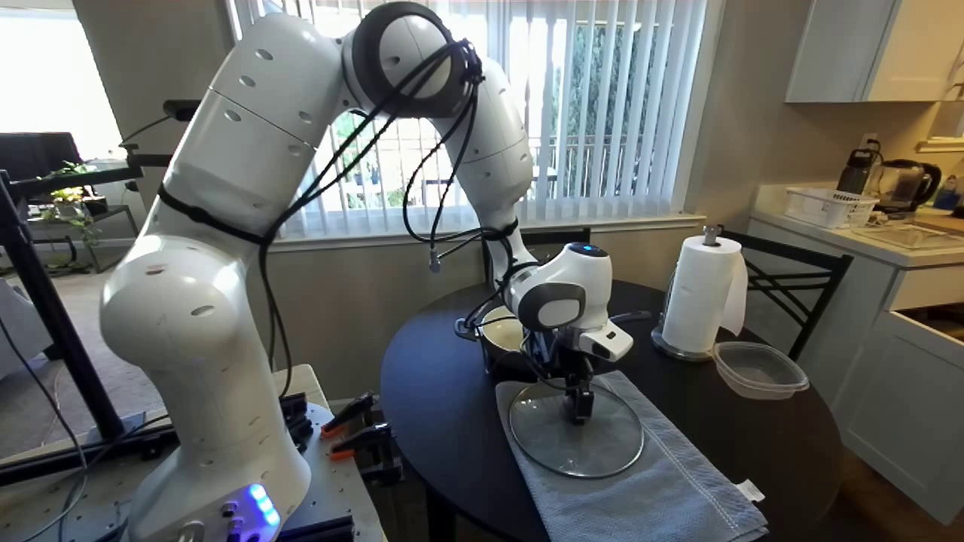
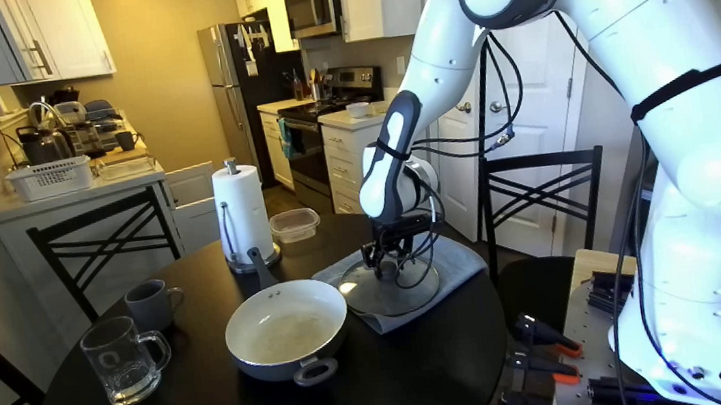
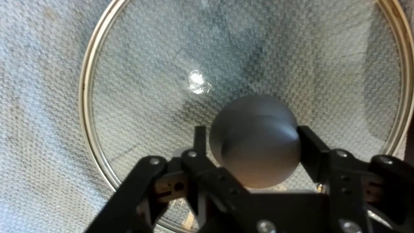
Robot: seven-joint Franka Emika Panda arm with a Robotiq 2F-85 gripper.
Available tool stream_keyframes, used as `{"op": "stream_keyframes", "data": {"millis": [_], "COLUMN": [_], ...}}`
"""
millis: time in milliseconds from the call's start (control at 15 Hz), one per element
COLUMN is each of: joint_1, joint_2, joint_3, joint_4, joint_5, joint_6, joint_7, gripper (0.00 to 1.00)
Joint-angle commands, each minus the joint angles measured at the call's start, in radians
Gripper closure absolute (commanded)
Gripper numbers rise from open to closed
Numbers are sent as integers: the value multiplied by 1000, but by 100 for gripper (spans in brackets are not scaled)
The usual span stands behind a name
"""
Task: Put the lid on the pot
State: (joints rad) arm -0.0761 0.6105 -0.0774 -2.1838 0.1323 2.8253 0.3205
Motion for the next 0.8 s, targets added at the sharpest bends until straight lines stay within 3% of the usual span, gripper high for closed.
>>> {"op": "stream_keyframes", "data": {"millis": [0,67,133,733], "joint_1": [-21,-19,-17,52], "joint_2": [8,8,6,-130], "joint_3": [22,22,19,-49], "joint_4": [6,8,7,-111], "joint_5": [38,37,37,13], "joint_6": [22,21,20,51], "joint_7": [-50,-48,-45,18], "gripper": [59,66,67,67]}}
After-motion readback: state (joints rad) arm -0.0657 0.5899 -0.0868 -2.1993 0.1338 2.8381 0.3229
